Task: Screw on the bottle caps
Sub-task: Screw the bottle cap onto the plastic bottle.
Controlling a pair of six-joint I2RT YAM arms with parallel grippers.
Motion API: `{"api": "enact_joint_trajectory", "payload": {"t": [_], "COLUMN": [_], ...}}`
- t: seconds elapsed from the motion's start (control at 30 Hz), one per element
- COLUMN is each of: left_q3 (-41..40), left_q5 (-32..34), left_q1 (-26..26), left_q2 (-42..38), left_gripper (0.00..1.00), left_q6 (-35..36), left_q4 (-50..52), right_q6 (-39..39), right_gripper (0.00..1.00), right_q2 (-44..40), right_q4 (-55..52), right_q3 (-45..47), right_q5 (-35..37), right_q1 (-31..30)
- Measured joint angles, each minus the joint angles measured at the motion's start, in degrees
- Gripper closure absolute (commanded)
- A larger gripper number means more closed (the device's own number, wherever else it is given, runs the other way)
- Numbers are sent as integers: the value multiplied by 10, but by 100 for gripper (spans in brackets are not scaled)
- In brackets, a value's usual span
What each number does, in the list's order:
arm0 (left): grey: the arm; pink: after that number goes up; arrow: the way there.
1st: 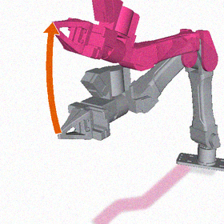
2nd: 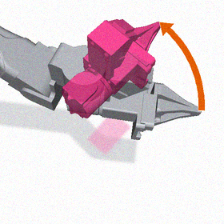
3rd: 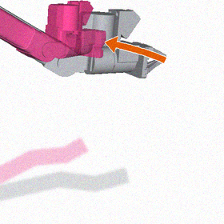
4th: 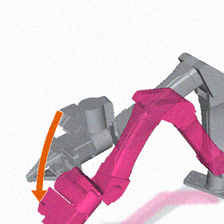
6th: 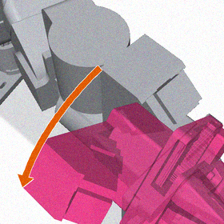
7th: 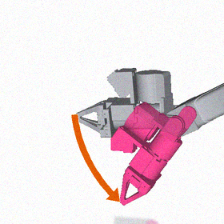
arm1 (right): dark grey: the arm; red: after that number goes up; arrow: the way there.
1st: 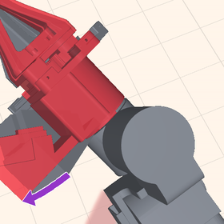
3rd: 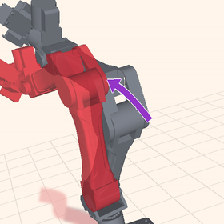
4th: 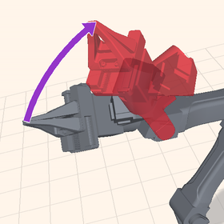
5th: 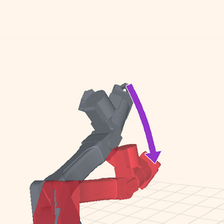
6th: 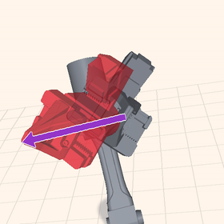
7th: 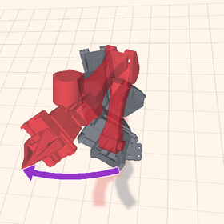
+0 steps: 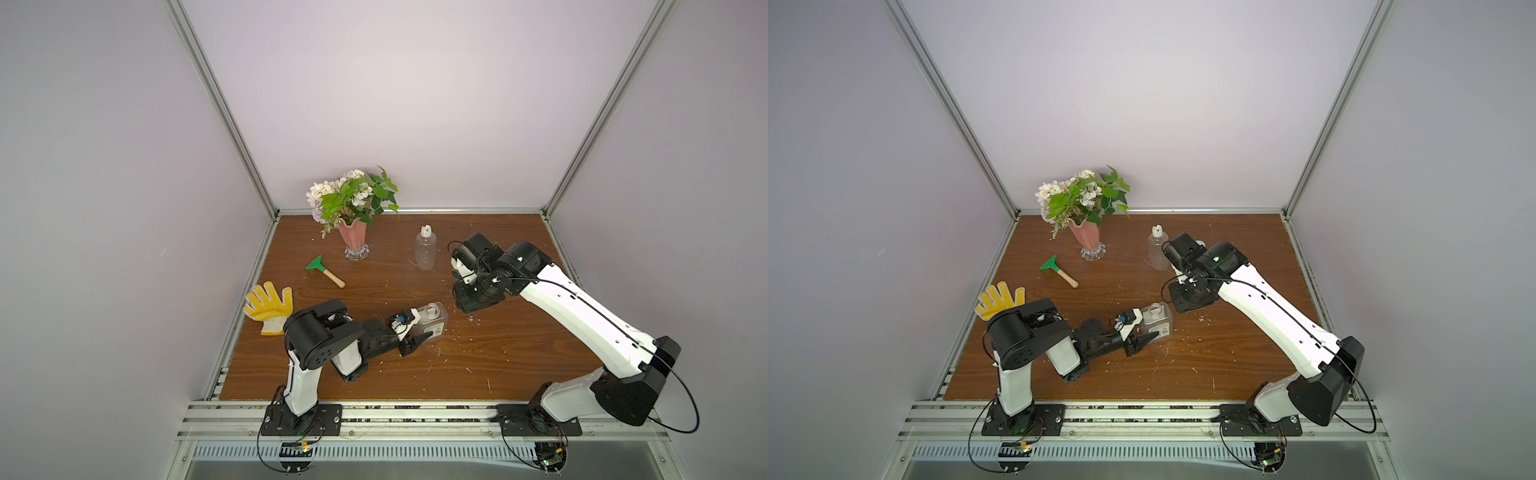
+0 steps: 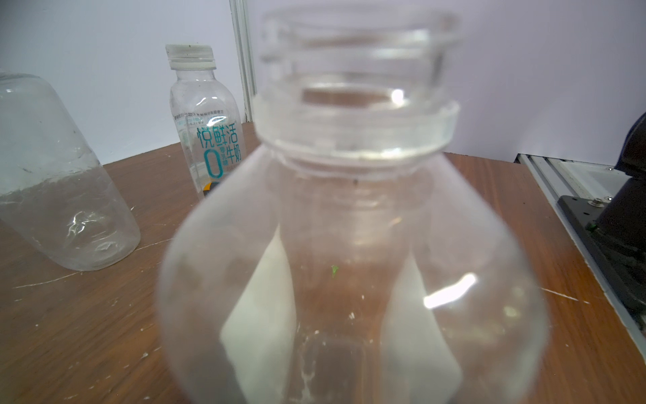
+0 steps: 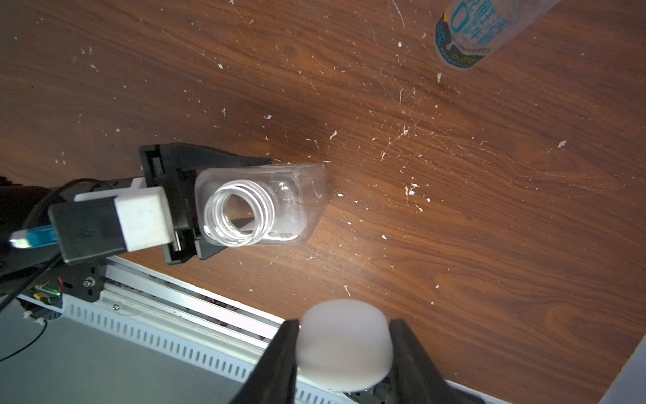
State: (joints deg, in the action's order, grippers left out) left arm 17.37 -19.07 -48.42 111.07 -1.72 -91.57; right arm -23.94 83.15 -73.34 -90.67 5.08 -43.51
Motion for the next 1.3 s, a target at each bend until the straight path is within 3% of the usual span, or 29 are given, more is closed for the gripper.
{"api": "enact_joint_trajectory", "payload": {"t": [0.77,1.3], "left_q3": [3,3], "left_q5": [-6,-6], "left_q1": [0,0], "left_q2": [0,0], "left_gripper": [48,48], "left_q6": [1,0], "left_q4": [0,2], "right_q6": [13,21], "right_gripper": [60,60], "right_q2": [160,191], "right_q4": [0,-5], "right_q3": [-85,-121], "right_q5": [-24,-17], "right_q1": [-72,-79]}}
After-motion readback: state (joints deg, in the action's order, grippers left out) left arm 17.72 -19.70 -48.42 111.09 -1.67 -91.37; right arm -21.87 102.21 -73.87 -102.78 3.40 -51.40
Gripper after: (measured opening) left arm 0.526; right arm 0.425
